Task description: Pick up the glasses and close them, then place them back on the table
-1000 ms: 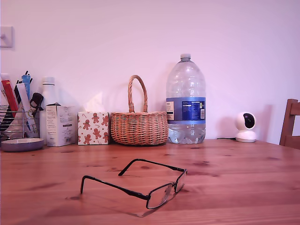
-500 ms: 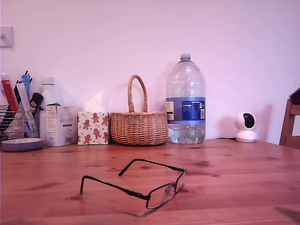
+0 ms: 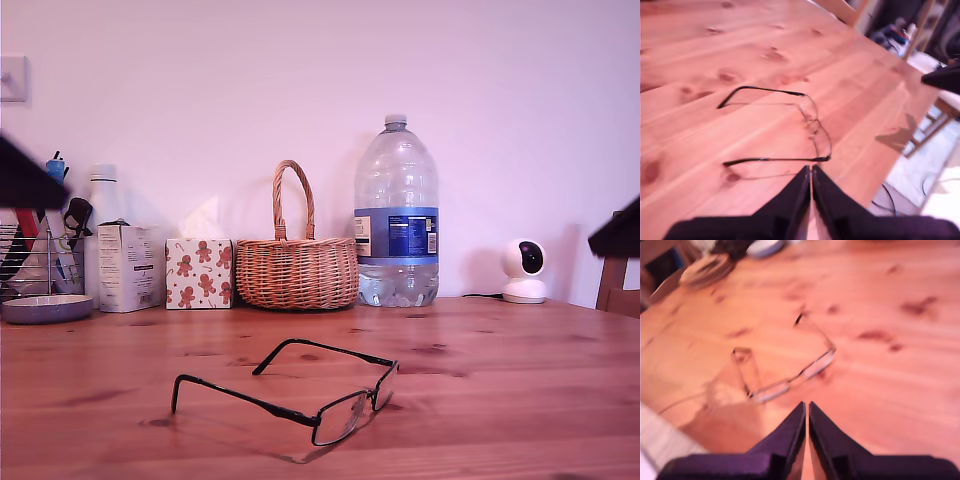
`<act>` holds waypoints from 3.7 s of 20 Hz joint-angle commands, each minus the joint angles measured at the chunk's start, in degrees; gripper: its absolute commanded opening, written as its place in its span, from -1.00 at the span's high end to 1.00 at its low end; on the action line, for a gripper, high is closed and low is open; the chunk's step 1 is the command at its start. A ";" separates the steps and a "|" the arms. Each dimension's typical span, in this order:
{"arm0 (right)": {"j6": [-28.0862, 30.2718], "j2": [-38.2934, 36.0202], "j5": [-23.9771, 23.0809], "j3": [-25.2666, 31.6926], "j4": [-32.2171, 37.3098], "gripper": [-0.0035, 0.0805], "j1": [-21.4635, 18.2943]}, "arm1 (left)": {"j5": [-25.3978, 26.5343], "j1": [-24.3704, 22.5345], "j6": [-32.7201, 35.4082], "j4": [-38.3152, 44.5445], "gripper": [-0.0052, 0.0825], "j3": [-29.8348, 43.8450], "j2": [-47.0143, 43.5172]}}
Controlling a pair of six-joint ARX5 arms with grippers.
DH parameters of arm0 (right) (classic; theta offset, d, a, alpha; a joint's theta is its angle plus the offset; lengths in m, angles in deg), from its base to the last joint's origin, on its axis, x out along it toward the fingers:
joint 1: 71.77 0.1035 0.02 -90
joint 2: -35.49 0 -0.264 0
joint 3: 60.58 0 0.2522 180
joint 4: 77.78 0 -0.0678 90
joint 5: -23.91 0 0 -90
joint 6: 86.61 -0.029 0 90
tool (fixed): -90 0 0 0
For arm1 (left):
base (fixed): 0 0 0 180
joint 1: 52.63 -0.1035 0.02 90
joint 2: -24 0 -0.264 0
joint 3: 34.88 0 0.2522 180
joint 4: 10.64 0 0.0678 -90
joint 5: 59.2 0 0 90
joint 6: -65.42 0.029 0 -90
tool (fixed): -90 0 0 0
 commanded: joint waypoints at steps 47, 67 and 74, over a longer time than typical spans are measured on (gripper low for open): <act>0.33 0.24 -9.18 0.44 -1.53 0.95 0.48 | 23.63 25.35 -2.67 -28.57 0.10 -64.37 84.43; 0.35 0.24 -11.43 0.44 -1.51 0.95 0.48 | 23.32 24.90 -2.51 -24.79 0.59 -64.43 87.12; 0.35 0.24 -11.43 0.44 -1.51 0.95 0.48 | 23.32 24.90 -1.07 -24.63 0.84 -65.18 87.12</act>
